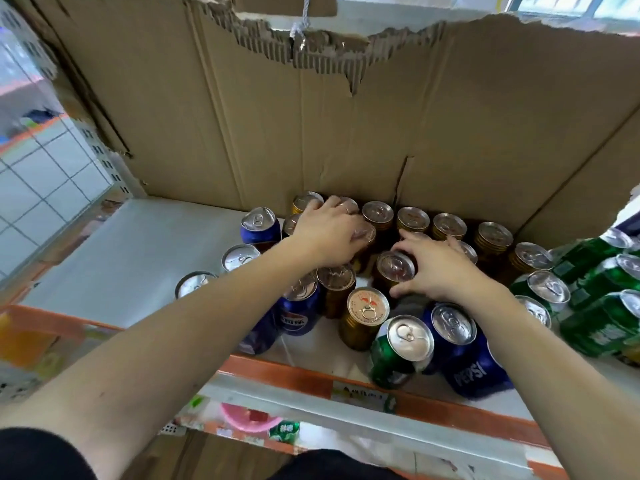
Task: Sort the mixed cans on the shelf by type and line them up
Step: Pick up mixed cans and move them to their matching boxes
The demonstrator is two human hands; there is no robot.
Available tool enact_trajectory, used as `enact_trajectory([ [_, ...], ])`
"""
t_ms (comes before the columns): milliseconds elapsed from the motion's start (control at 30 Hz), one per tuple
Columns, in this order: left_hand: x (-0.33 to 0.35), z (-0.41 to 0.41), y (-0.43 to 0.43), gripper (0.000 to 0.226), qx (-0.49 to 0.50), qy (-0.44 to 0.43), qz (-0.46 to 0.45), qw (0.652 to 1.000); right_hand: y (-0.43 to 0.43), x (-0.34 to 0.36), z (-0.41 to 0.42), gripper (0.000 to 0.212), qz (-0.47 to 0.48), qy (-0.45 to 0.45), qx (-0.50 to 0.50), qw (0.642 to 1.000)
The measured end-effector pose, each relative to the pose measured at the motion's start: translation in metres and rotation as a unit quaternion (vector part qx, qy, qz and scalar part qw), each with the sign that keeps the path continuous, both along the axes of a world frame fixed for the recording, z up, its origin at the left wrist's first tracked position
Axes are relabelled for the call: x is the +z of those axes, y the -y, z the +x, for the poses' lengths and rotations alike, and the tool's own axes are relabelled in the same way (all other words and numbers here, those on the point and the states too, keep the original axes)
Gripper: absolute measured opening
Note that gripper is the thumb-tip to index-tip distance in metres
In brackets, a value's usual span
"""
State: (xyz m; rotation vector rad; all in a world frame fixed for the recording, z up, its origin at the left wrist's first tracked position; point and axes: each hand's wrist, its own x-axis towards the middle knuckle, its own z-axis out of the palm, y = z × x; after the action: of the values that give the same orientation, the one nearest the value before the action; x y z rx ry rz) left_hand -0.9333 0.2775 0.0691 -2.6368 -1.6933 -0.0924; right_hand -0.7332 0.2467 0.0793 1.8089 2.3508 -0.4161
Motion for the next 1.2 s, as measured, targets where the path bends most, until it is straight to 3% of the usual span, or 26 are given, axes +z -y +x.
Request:
enact_trajectory([
  [167, 0.027, -0.053, 0.011, 0.046, 0.109, 0.089, 0.040, 0.989, 0.008, 0.007, -0.013, 0.093, 0.040, -0.055, -0.023, 0.997],
  [333, 0.029, -0.121, 0.014, 0.053, 0.224, 0.131, -0.032, 0.965, 0.014, 0.022, -0.039, 0.084, 0.073, -0.114, -0.011, 0.991],
  [500, 0.015, -0.143, 0.023, 0.059, 0.210, 0.200, -0.117, 0.950, 0.022, 0.022, -0.060, 0.079, 0.064, -0.135, -0.004, 0.989],
  [733, -0.002, -0.140, 0.019, 0.070, 0.222, 0.291, -0.138, 0.920, 0.039, 0.018, -0.077, 0.079, 0.054, -0.113, 0.008, 0.992],
  [1000, -0.018, -0.145, 0.014, 0.071, 0.221, 0.440, -0.186, 0.851, 0.058, 0.013, -0.101, 0.083, 0.043, -0.074, 0.021, 0.996],
  [1100, -0.017, -0.150, 0.012, 0.080, 0.237, 0.498, -0.192, 0.812, 0.065, 0.010, -0.117, 0.072, 0.049, -0.074, 0.020, 0.996],
  [1200, -0.011, -0.156, 0.010, 0.072, 0.264, 0.529, -0.176, 0.787, 0.069, 0.008, -0.127, 0.072, 0.054, -0.062, 0.011, 0.997],
])
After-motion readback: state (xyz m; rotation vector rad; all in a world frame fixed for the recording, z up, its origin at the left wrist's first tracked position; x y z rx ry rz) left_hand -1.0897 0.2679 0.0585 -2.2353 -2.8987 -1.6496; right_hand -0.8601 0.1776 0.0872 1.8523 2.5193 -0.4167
